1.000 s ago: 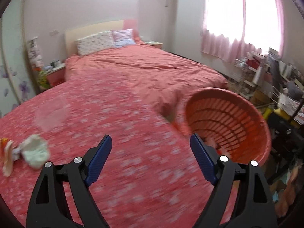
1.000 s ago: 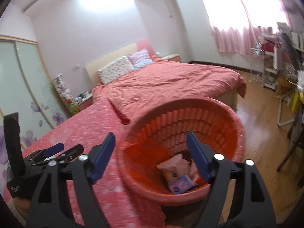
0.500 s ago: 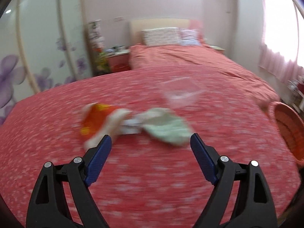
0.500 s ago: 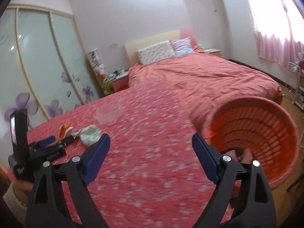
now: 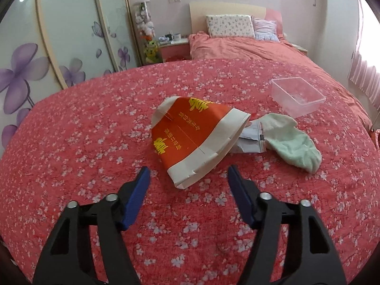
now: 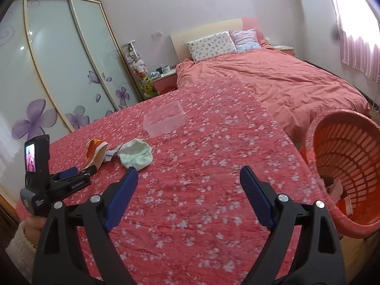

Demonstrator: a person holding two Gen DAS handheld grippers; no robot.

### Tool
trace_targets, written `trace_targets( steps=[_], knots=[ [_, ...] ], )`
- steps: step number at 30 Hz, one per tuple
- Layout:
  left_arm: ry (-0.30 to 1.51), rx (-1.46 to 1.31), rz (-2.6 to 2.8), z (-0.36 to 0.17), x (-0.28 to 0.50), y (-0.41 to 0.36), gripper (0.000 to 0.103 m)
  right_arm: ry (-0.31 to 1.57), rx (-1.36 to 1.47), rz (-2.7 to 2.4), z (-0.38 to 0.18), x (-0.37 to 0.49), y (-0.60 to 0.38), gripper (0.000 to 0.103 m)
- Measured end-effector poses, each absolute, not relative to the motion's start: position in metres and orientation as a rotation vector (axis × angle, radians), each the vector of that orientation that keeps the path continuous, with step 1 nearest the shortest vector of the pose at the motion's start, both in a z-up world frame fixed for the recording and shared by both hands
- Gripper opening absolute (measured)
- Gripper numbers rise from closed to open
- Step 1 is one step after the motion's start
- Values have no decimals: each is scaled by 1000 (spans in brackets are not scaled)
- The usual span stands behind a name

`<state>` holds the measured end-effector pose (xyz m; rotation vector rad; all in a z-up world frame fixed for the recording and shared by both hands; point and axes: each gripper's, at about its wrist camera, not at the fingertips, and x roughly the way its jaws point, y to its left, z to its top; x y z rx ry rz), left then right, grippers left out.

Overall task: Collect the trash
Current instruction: 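Move both grippers back over the bed toward the paper bag and sock, then grasp the orange paper bag with the left gripper while the right gripper grasps the mint-green sock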

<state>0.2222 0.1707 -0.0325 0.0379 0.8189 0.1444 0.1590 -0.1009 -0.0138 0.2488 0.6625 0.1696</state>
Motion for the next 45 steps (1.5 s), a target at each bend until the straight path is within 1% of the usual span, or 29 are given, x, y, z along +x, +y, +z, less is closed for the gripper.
trace_targets(
  steps=[2,3,5,6,7,9,11,12,14,22,27,28,30,35,37,38,39,41,45],
  knots=[
    [819,49,159,-32,225,171,62,669,244,174,-15,161,-97,86],
    [820,53,167,-32,228,171,59,672,242,177,-15,162,-95,86],
    [826,50,170,-33,231,173,56,678,238,185,-16,163,-91,86],
    [831,48,171,-34,232,175,51,680,237,188,-16,164,-89,86],
    [840,45,167,-35,233,175,44,683,235,192,-16,165,-87,86],
    [856,36,163,-37,236,177,36,687,231,199,-17,167,-83,86],
    [852,10,151,-37,236,182,20,692,226,211,-17,169,-78,86],
    [849,2,146,-36,237,185,5,694,224,216,-17,171,-75,86],
    [843,-26,146,-33,234,191,2,701,217,233,-17,175,-68,85],
    [777,-81,119,-18,221,218,2,752,183,325,-22,203,-25,76],
    [757,-97,124,-11,214,230,2,804,161,372,-30,225,3,61],
    [756,-103,129,-10,213,233,2,816,146,372,-33,232,11,59],
    [754,-105,140,-9,212,238,2,831,133,374,-38,240,21,54],
    [754,-125,143,-7,208,247,2,866,86,355,-47,257,40,52],
    [754,-132,138,-7,208,248,2,898,35,319,-53,262,46,42],
    [753,-131,137,-6,208,247,2,901,15,297,-55,263,47,25],
    [752,-129,132,-5,207,246,2,894,3,281,-55,262,45,14],
    [749,-125,123,-4,205,244,2,899,29,293,-54,258,34,7],
    [743,-113,98,-1,200,231,2,874,63,278,-45,236,6,6]
  ],
)
